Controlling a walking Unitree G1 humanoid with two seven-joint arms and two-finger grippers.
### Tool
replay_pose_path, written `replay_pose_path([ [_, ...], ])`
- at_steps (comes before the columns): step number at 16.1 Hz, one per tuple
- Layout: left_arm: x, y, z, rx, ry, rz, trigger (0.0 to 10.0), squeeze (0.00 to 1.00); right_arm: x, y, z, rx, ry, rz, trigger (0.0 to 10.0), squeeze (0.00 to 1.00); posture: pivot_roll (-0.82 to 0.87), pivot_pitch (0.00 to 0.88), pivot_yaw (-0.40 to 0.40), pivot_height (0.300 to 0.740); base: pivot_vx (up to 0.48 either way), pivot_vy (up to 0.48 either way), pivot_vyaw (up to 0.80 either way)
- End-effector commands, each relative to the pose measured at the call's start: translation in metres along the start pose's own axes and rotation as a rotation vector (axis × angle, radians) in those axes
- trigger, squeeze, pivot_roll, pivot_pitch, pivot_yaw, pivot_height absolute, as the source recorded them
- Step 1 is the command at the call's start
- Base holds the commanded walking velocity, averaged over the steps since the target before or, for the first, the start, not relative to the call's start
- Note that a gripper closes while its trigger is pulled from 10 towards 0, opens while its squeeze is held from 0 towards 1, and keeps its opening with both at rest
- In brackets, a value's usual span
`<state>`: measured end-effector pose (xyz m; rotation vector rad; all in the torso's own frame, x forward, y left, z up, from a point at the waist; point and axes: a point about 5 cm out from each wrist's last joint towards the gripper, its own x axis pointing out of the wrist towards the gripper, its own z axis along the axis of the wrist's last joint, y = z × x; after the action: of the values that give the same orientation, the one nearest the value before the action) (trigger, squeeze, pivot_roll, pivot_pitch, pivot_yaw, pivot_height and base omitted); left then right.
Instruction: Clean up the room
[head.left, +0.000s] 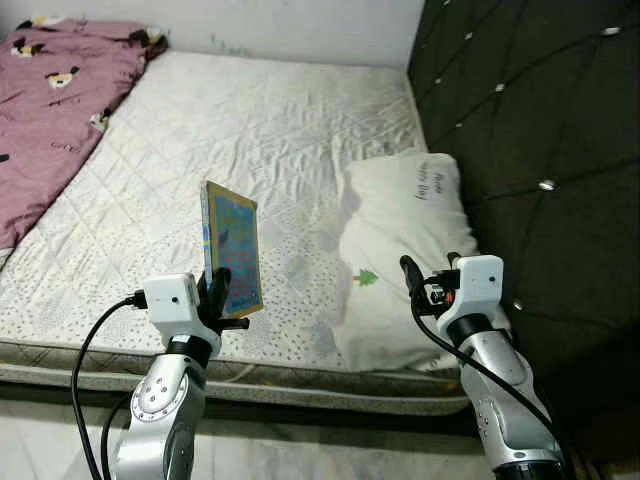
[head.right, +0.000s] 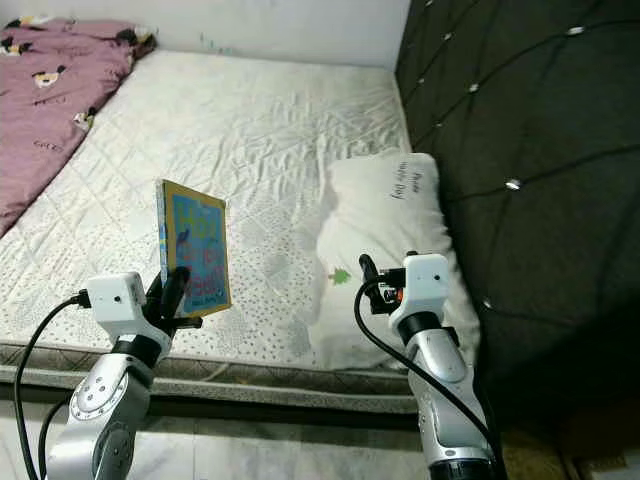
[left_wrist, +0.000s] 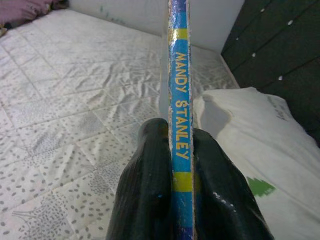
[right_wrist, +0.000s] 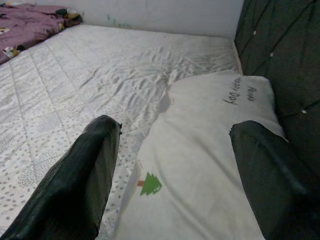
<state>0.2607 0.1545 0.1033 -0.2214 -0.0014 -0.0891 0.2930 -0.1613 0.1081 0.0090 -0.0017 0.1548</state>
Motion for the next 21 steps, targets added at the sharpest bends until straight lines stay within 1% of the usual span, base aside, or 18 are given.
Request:
replay_pose_path([
  [1, 0.0013, -0.0032, 0.0099, 0.001, -0.048, -0.016, 10.0, 0.0, -0.0005, -0.0024, -0.0021, -0.007, 0.006, -0.012, 10.0, 0.0, 0.02, 0.112, -0.029, 0.74, 0.364, 0.0, 0.0],
  [6, 0.0016, -0.0022, 0.0094, 0.007, -0.046, -0.007, 10.0, 0.0, 0.0012, -0.0037, -0.0029, -0.013, 0.007, -0.013, 10.0, 0.0, 0.02, 0.107, -0.03, 0.74, 0.347, 0.0, 0.0],
  [8, 0.0027, 0.0005, 0.0083, -0.003, -0.04, 0.044, 10.0, 0.0, 0.0014, -0.0041, -0.0036, -0.014, 0.008, -0.014, 10.0, 0.0, 0.02, 0.104, -0.029, 0.74, 0.0, 0.0, 0.0],
  [13, 0.0032, -0.0007, 0.0065, -0.03, -0.029, 0.044, 10.0, 0.0, 0.001, -0.0049, -0.0044, -0.015, 0.009, -0.018, 10.0, 0.0, 0.02, 0.111, -0.03, 0.74, 0.0, 0.0, 0.0],
  [21, 0.0035, -0.001, 0.0065, -0.029, -0.026, 0.041, 10.0, 0.0, 0.0004, -0.0056, -0.0048, -0.018, 0.011, -0.018, 10.0, 0.0, 0.02, 0.117, -0.028, 0.74, 0.0, 0.365, 0.0],
])
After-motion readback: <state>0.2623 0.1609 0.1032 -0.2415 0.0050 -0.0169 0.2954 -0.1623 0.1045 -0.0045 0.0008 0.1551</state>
